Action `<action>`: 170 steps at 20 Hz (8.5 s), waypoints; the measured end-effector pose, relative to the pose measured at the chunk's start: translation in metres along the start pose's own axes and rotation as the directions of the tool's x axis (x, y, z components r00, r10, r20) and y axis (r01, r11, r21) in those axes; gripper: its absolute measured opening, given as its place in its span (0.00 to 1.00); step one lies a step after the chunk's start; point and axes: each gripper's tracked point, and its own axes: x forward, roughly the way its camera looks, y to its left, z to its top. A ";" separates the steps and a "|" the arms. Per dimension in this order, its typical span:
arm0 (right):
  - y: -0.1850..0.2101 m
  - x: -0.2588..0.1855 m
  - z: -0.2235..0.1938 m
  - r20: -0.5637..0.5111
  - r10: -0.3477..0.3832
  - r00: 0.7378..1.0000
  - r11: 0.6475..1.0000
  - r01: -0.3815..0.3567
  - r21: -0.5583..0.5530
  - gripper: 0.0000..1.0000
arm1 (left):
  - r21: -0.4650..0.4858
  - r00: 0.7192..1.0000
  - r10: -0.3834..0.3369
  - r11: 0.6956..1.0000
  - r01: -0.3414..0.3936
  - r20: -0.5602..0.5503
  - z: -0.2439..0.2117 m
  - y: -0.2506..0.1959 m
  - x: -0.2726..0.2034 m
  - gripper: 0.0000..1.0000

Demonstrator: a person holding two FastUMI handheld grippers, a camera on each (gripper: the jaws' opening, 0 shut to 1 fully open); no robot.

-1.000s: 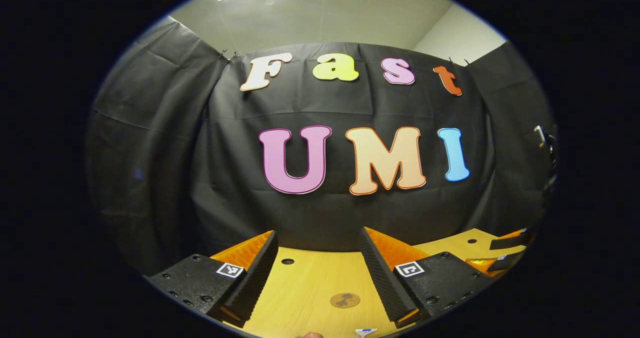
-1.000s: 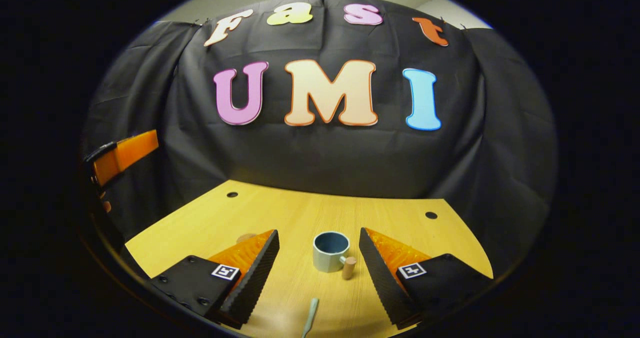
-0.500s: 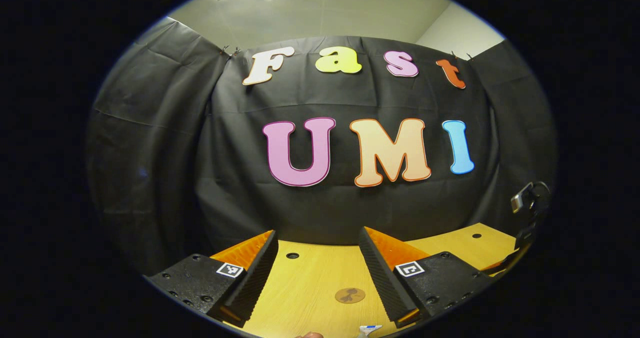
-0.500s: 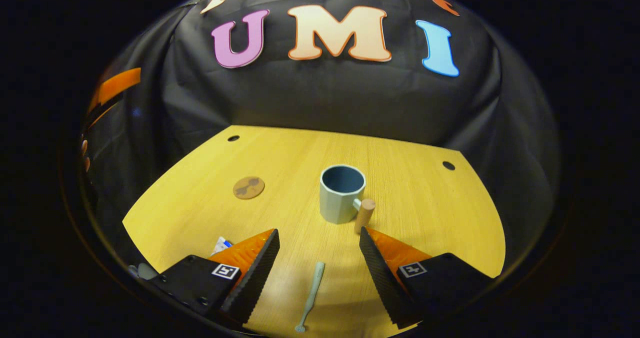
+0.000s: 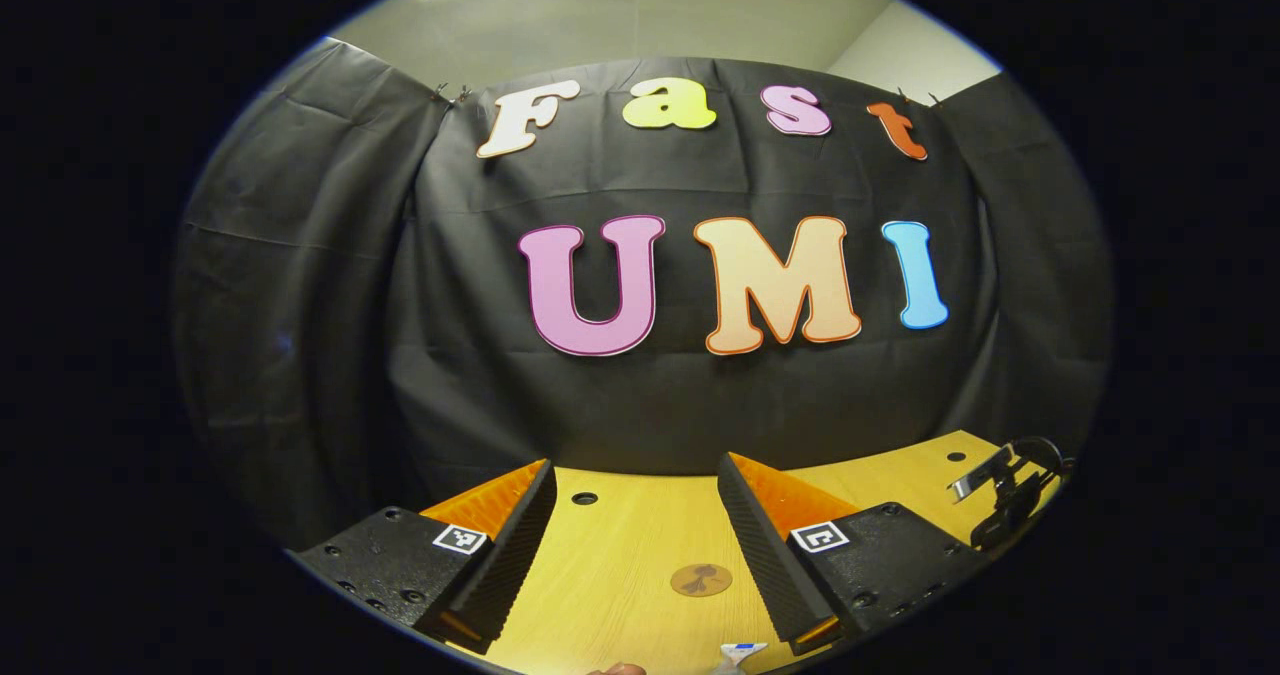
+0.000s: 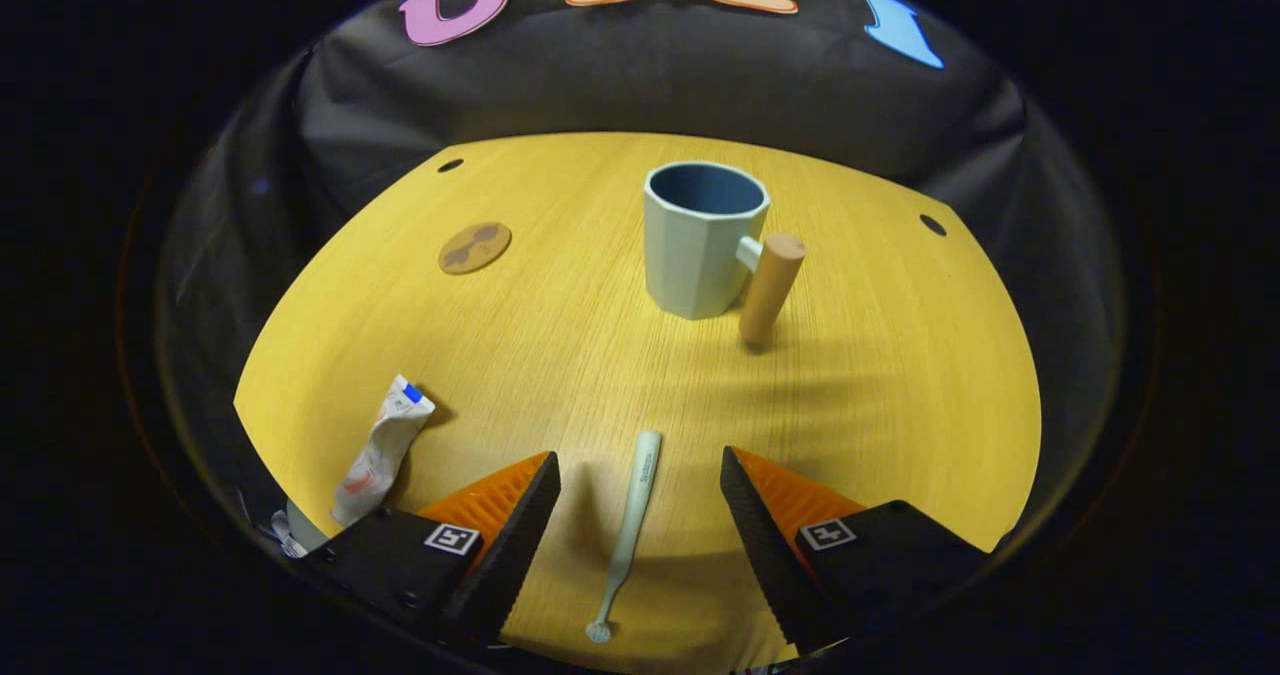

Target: Put the toothbrush and toothpaste on the desktop into the cup, then pick up the cup and place it on the coaster on the desktop.

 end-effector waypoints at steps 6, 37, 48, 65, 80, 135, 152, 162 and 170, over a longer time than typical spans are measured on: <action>-0.002 0.014 -0.017 -0.107 0.001 0.994 1.000 0.000 0.011 0.99 | -0.002 1.000 0.003 1.000 -0.003 -0.029 -0.011 0.004 0.000 0.94; 0.002 0.018 -0.019 -0.182 0.055 0.982 0.997 -0.063 -0.043 0.14 | -0.094 0.651 -0.332 0.924 0.372 -0.683 -0.253 -0.093 -0.067 0.95; 0.002 0.018 -0.020 -0.159 0.069 0.985 0.996 -0.077 -0.044 0.14 | -0.074 0.511 -0.269 0.926 0.370 -0.816 -0.313 -0.092 -0.089 0.96; 0.002 0.017 -0.017 -0.115 0.093 0.989 0.994 -0.099 -0.050 0.10 | -0.143 0.530 -0.295 0.940 0.309 -0.795 -0.309 -0.112 -0.075 0.01; 0.005 -0.036 0.053 0.199 0.201 0.959 0.973 -0.219 0.071 0.10 | -0.220 0.637 -0.353 0.934 0.282 -0.685 -0.243 -0.128 -0.050 0.00; -0.086 -0.022 0.161 0.477 0.093 0.874 0.988 -0.142 0.067 0.97 | -0.249 0.805 -0.449 0.892 0.377 -0.388 -0.083 -0.206 0.039 0.00; -0.190 -0.061 0.056 0.390 -0.076 0.918 0.960 -0.038 0.276 0.97 | -0.337 0.781 -0.575 0.805 0.488 -0.243 -0.086 -0.312 0.116 0.00; -0.194 -0.061 0.068 0.398 -0.044 0.917 0.967 -0.061 0.248 0.97 | -0.293 0.795 -0.516 0.851 0.435 -0.319 -0.147 -0.320 0.105 0.00; -0.172 -0.054 0.098 0.419 0.038 0.907 0.974 -0.128 0.189 0.94 | -0.259 0.786 -0.505 0.862 0.436 -0.357 -0.161 -0.317 0.083 0.04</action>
